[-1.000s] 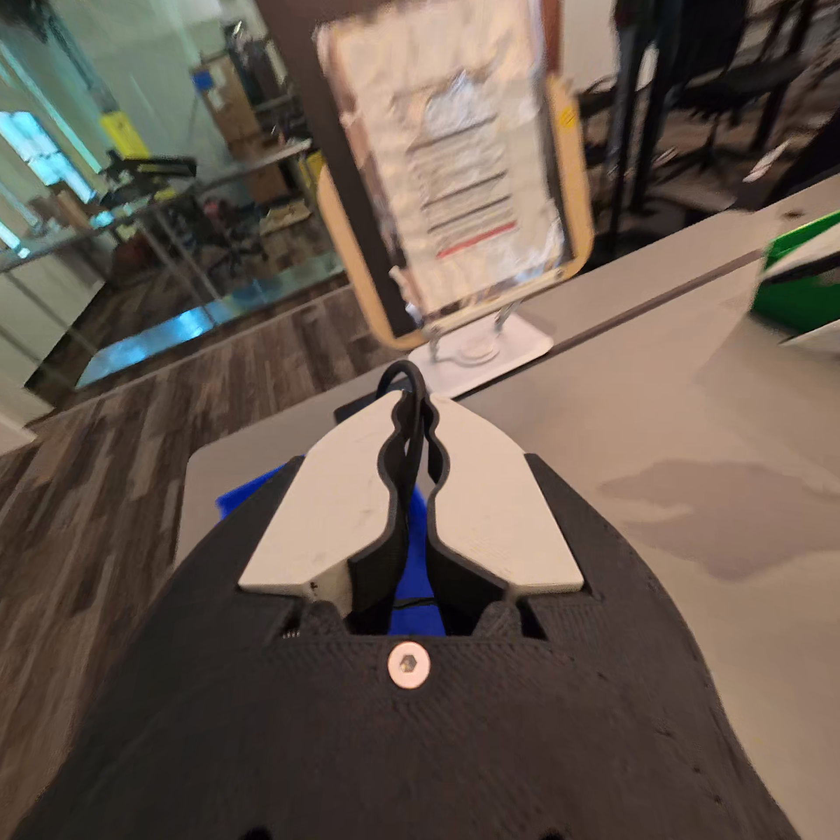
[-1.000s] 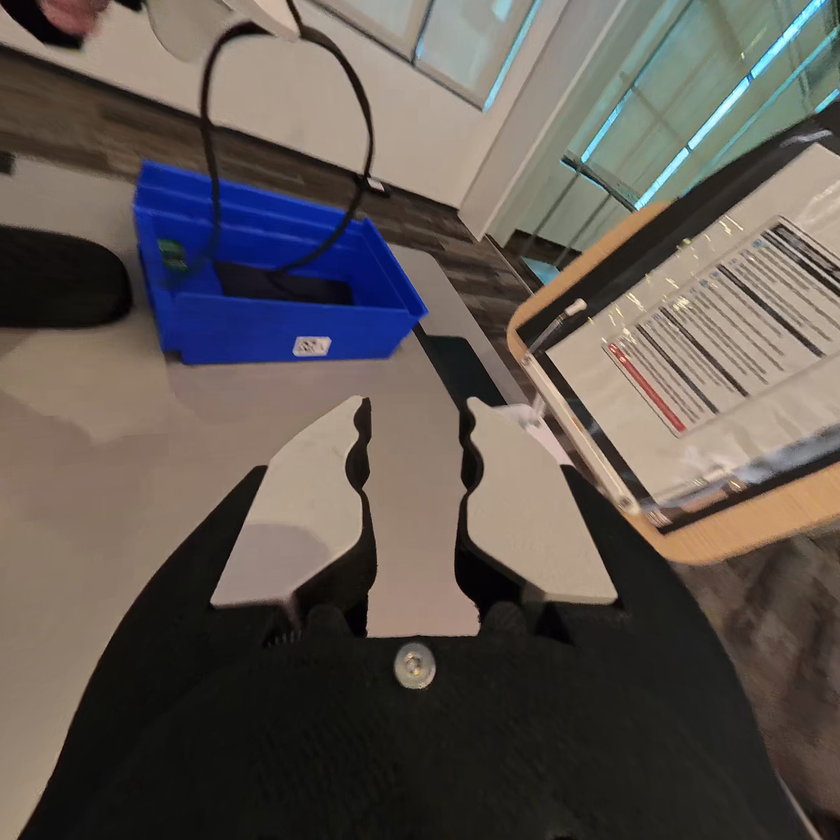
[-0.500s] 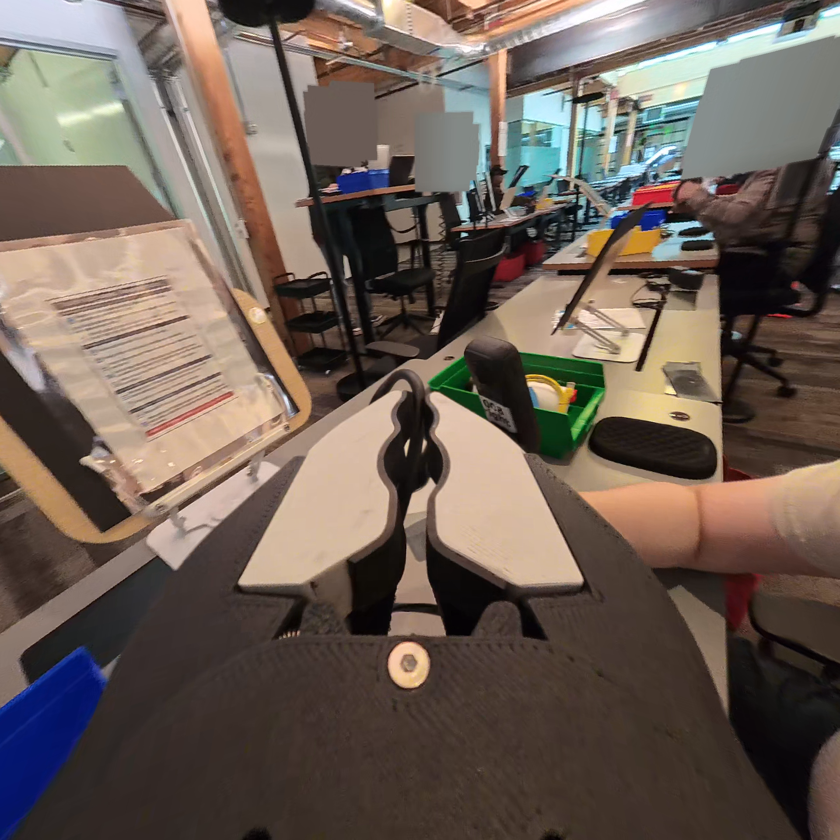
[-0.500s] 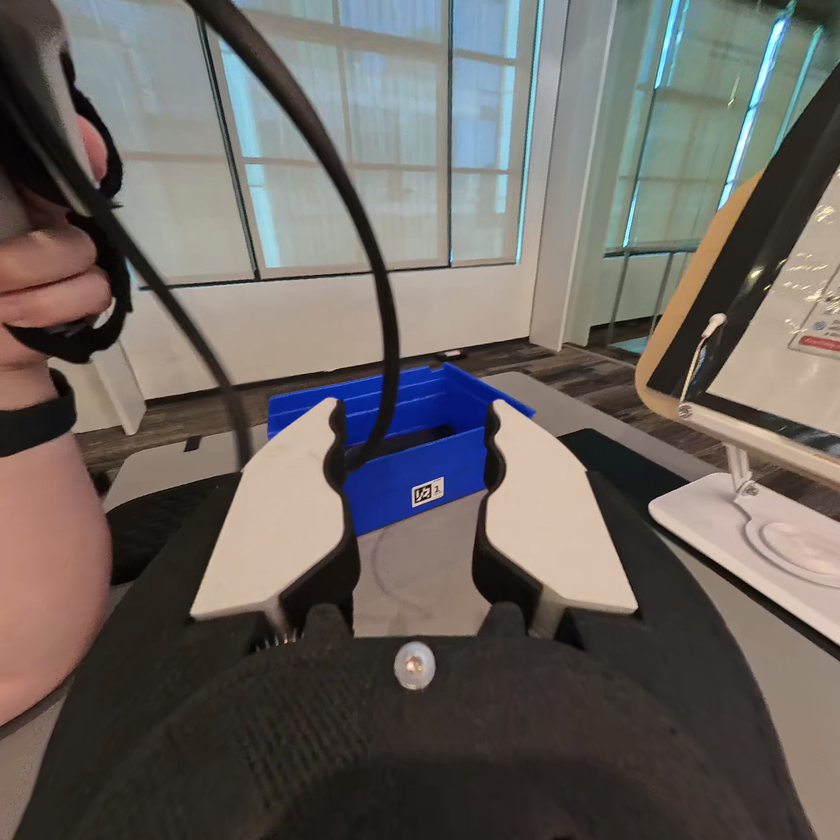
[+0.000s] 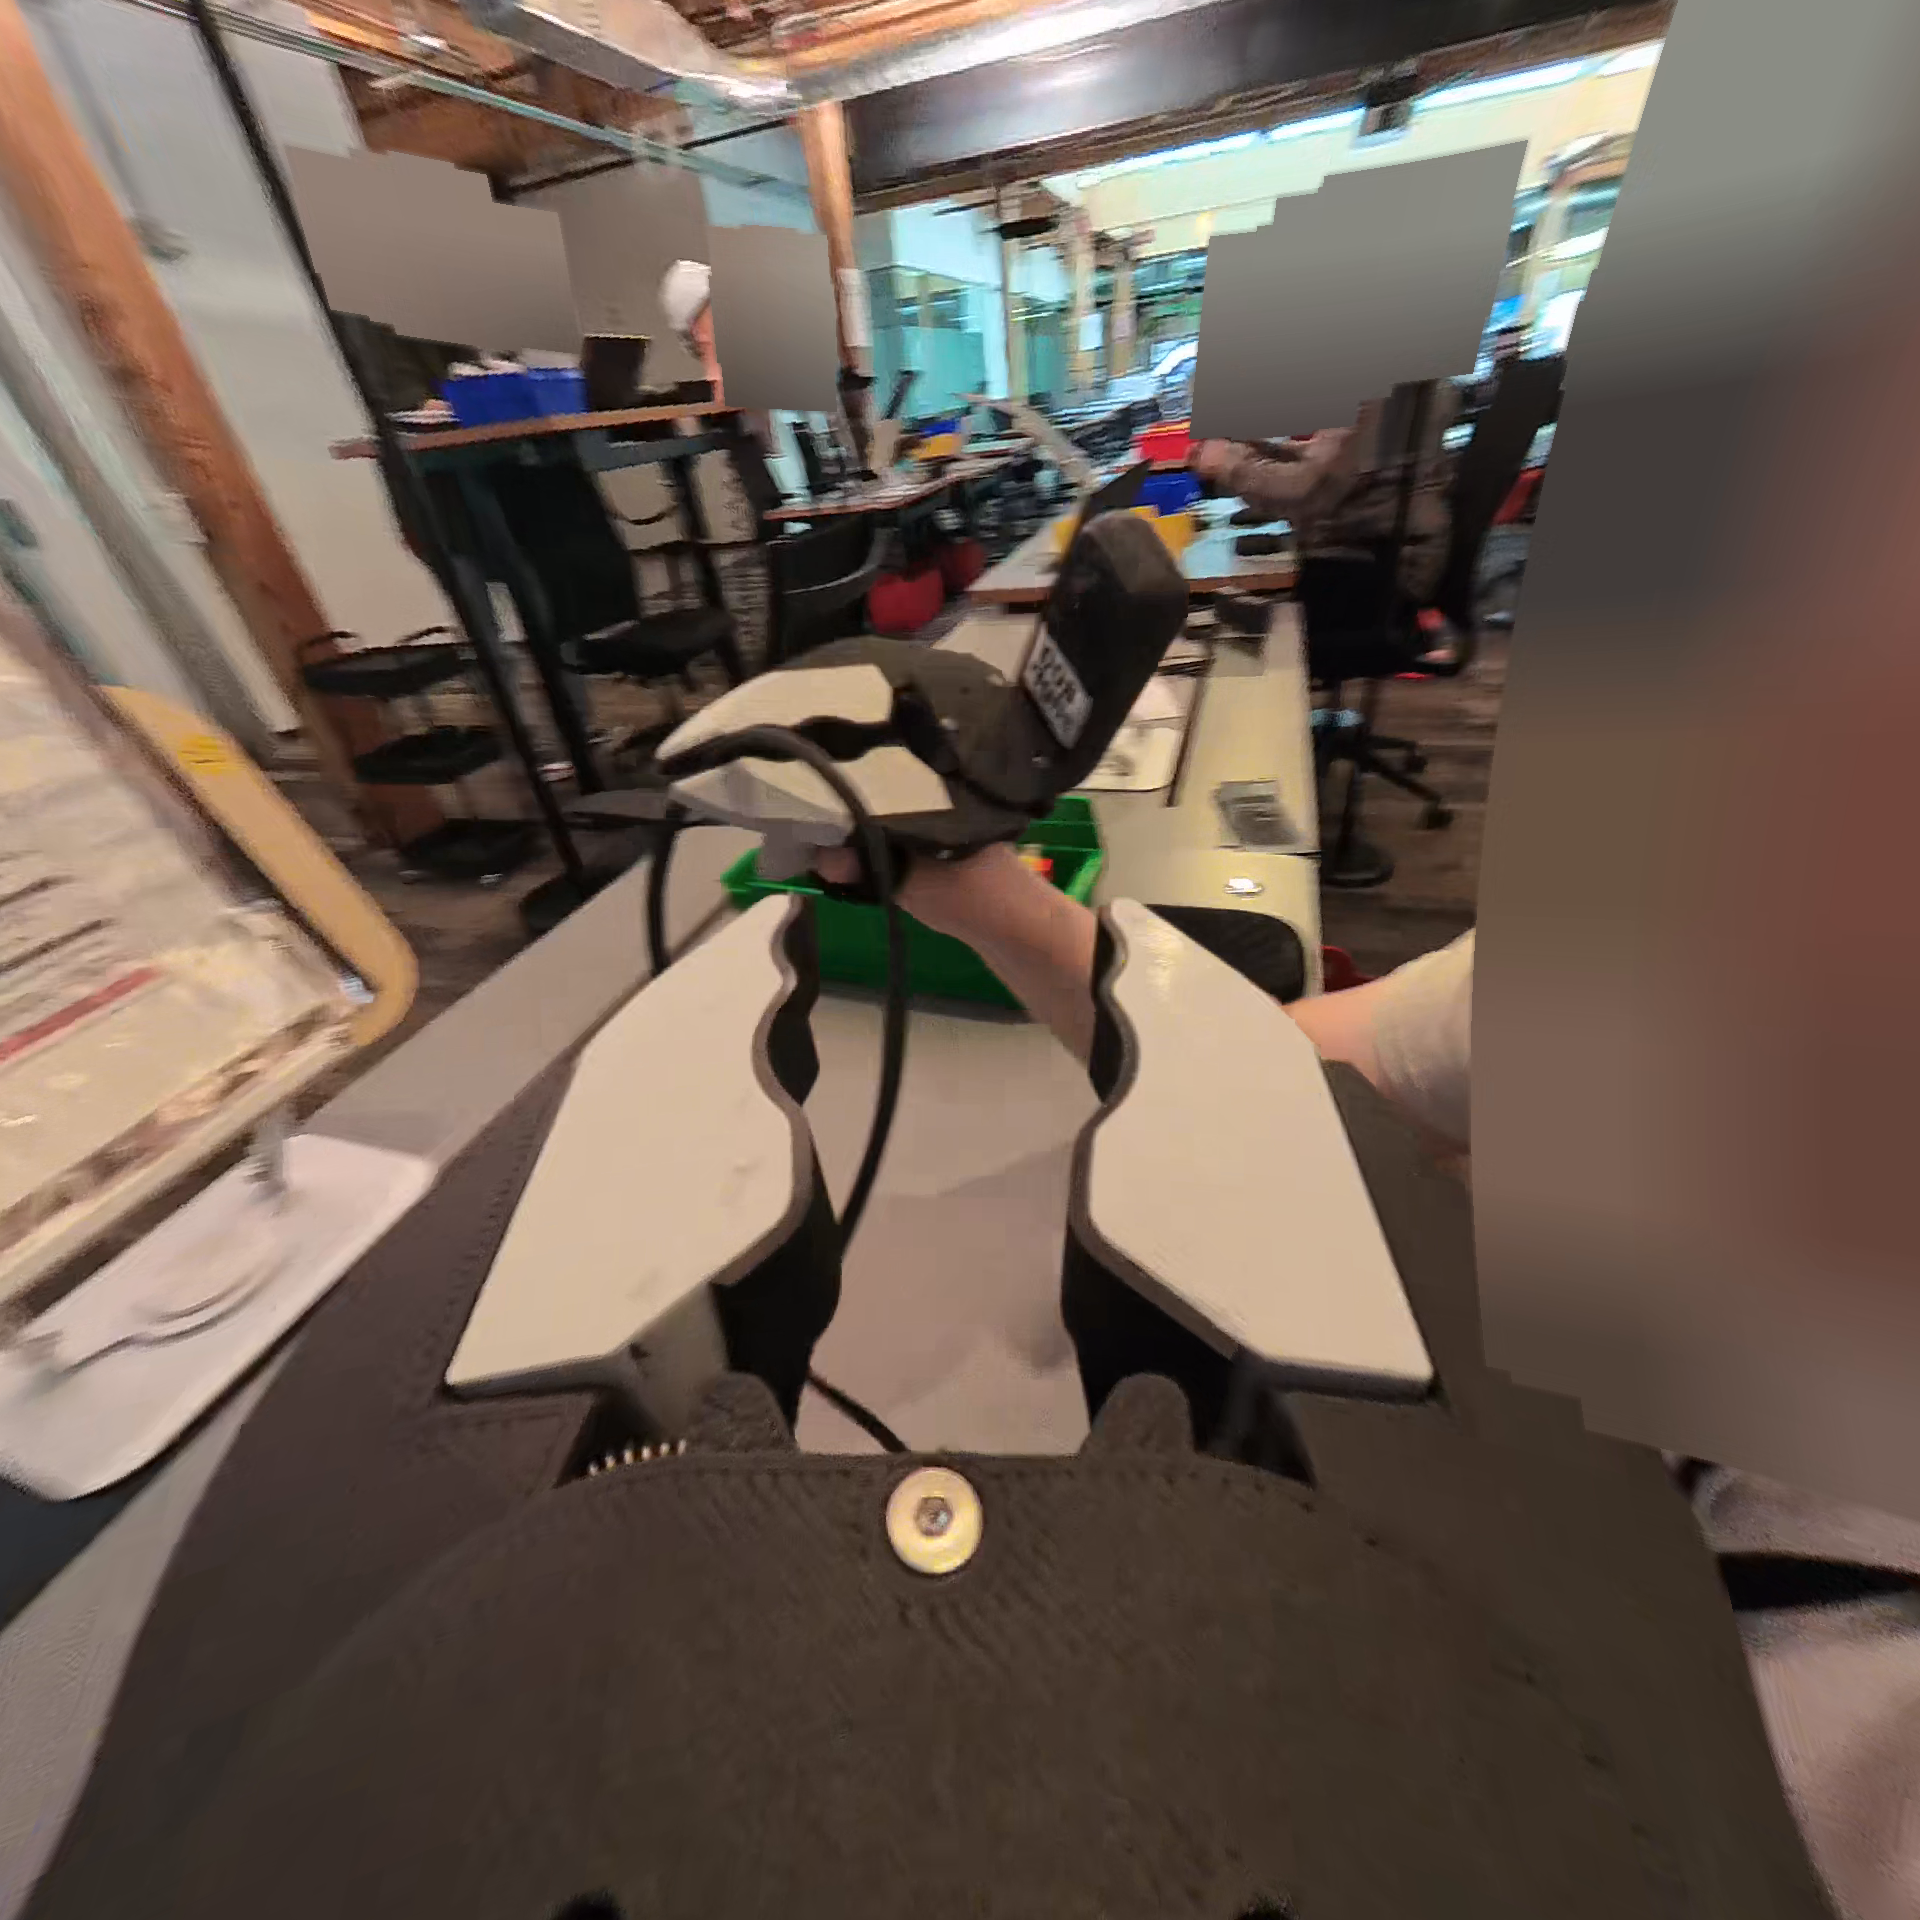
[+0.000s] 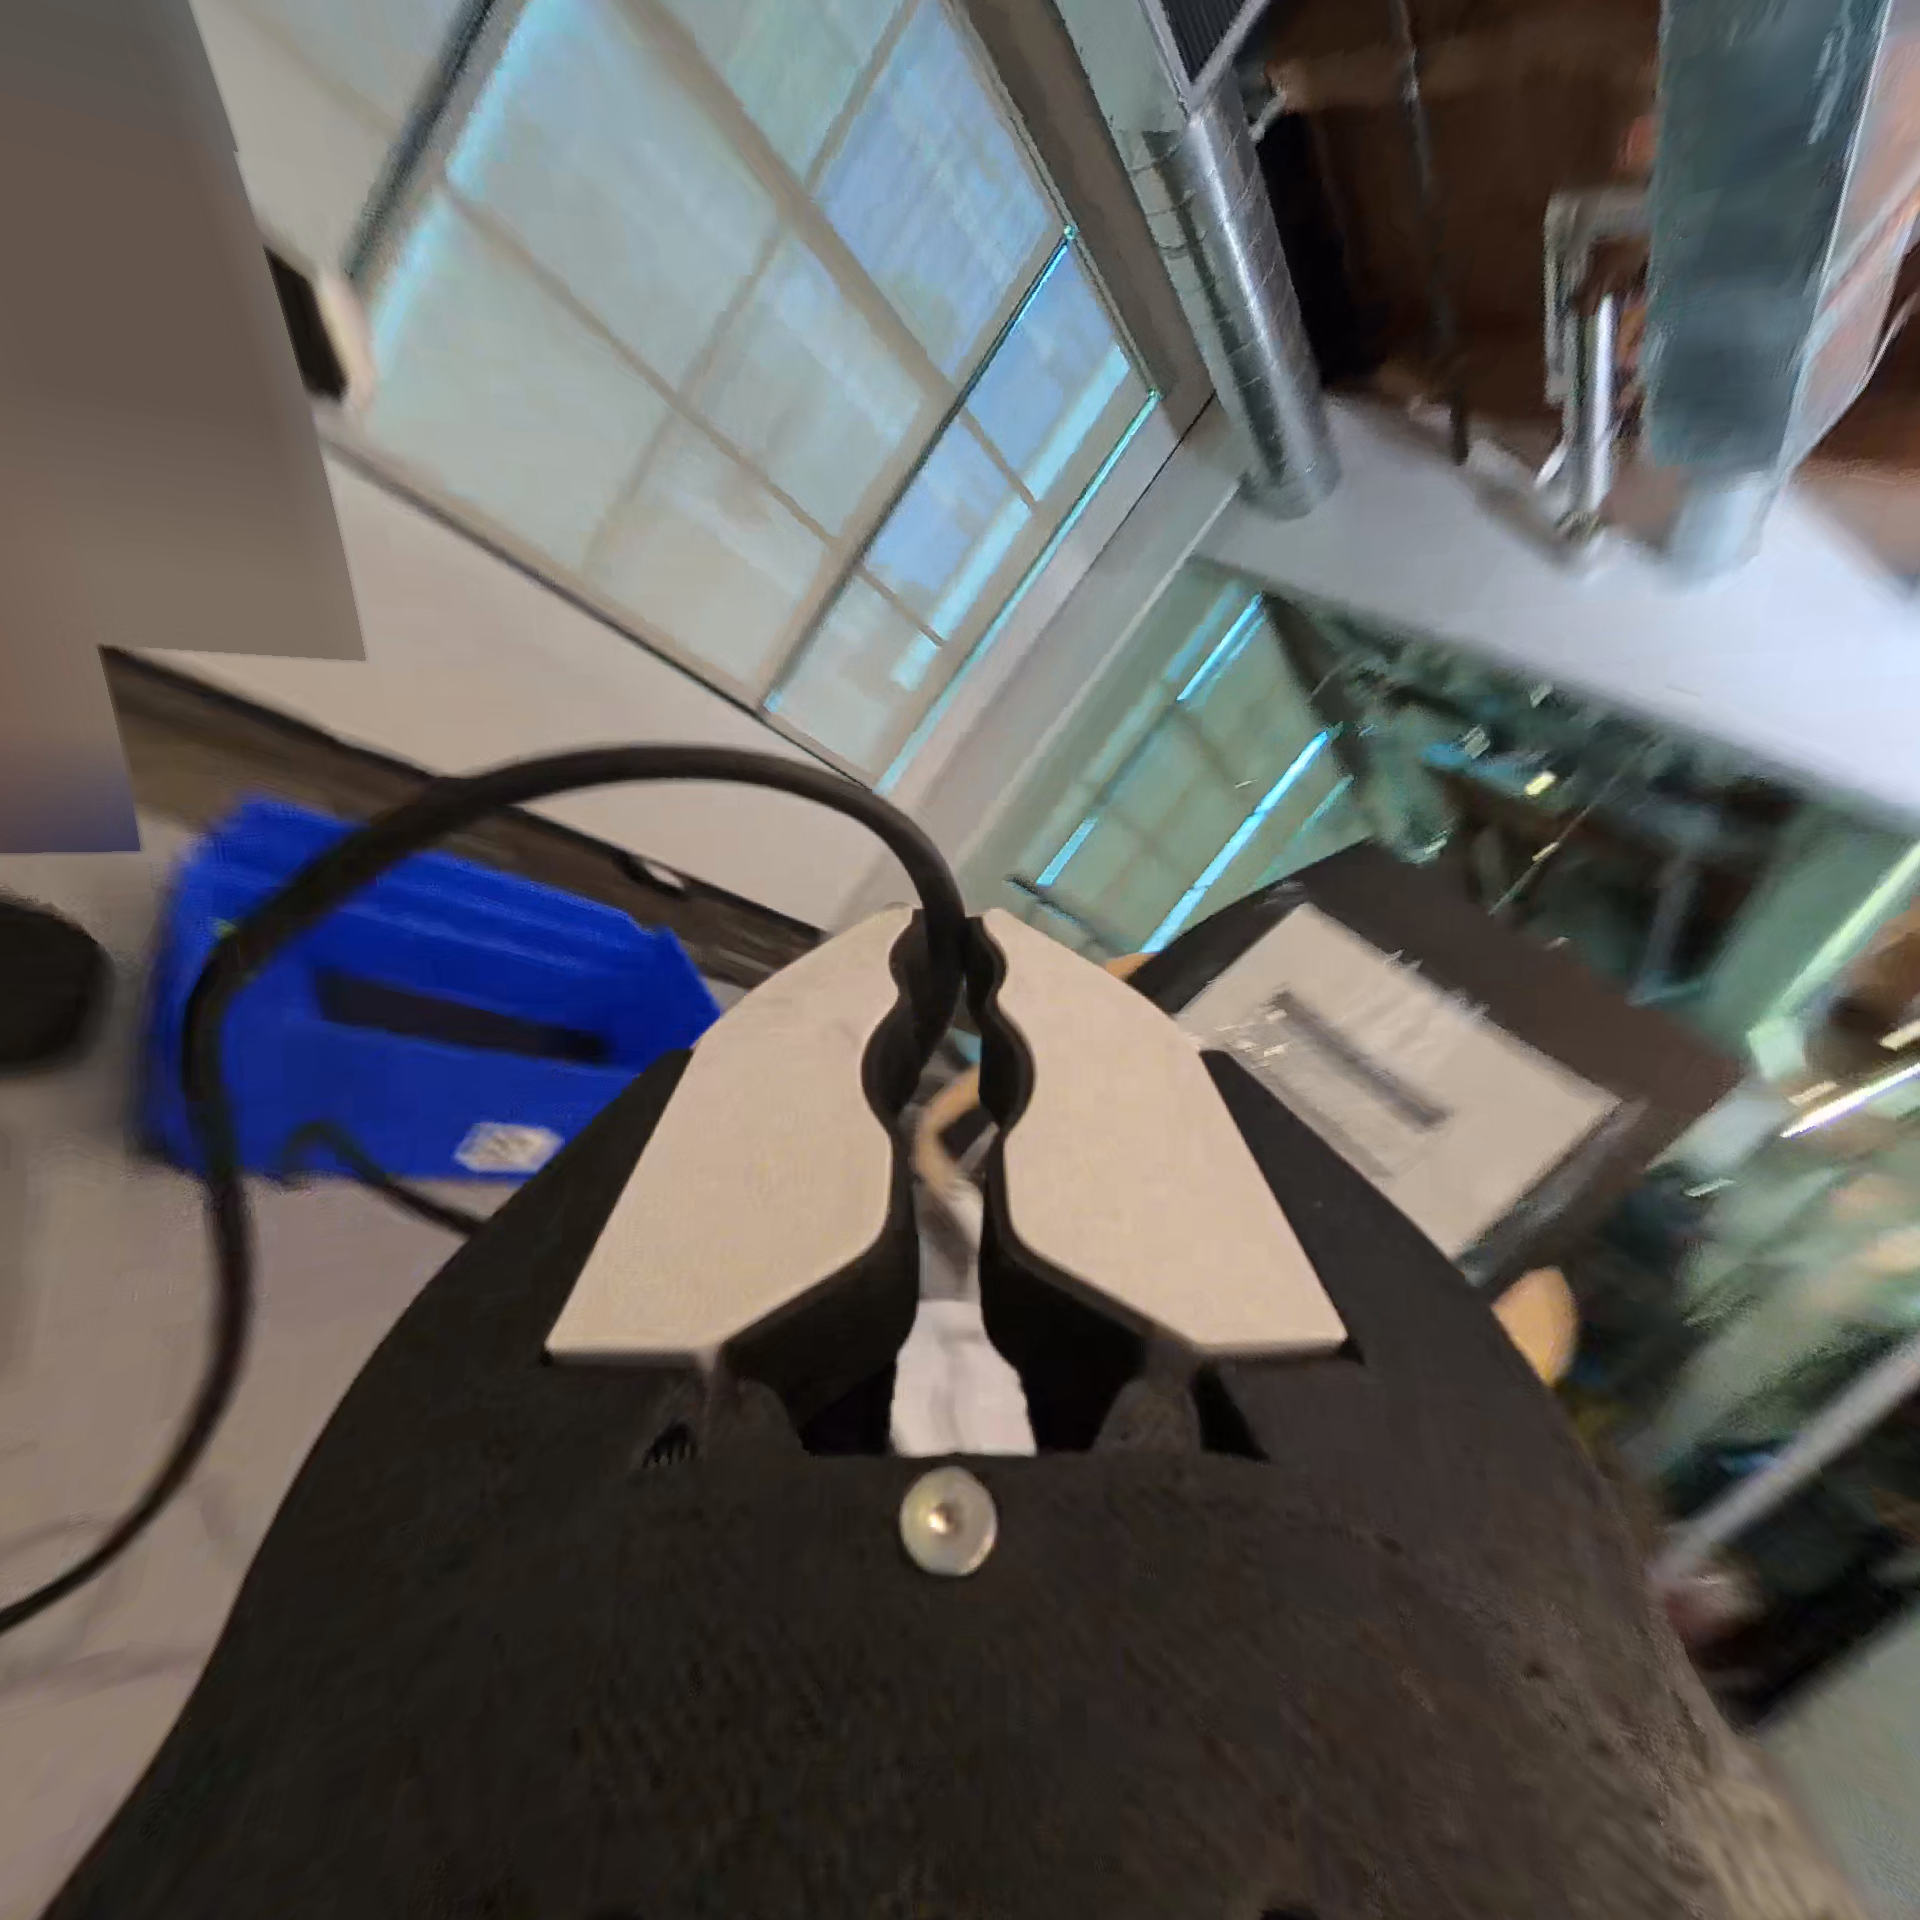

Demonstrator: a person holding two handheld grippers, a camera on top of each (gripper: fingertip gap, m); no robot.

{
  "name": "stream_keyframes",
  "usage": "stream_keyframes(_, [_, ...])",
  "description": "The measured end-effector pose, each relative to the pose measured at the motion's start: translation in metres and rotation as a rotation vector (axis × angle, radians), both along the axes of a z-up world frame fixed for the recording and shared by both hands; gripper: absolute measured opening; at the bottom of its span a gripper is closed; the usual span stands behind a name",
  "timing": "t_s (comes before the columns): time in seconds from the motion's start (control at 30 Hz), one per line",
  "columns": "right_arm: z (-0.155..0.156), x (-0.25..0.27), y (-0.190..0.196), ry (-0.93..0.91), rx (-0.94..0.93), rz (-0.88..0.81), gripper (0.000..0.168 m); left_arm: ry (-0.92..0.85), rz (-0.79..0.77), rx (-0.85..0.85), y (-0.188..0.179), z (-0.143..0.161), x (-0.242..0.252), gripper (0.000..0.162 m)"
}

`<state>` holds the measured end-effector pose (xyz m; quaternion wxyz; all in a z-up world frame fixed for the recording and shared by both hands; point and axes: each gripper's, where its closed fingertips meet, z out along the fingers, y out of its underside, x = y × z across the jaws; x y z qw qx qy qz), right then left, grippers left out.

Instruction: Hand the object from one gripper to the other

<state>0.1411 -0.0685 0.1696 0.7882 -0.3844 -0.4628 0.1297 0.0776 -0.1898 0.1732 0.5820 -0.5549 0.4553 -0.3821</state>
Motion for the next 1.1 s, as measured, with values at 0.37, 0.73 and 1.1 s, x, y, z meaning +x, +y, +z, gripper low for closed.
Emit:
stream_keyframes(0.37, [-0.036,-0.022,0.003,-0.418,0.397,-0.268,0.007,0.093,0.058,-0.176,0.081,-0.054,0.048,0.052])
stream_keyframes(0.73, [-0.036,-0.018,0.010,-0.333,0.275,-0.178,0.024,0.123,0.077,-0.083,0.087,-0.051,0.044,0.004])
stream_keyframes(1.1, [-0.111,-0.053,-0.025,-0.295,-0.588,0.723,0.085,0.000,0.055,0.052,0.046,-0.005,0.013,0.004])
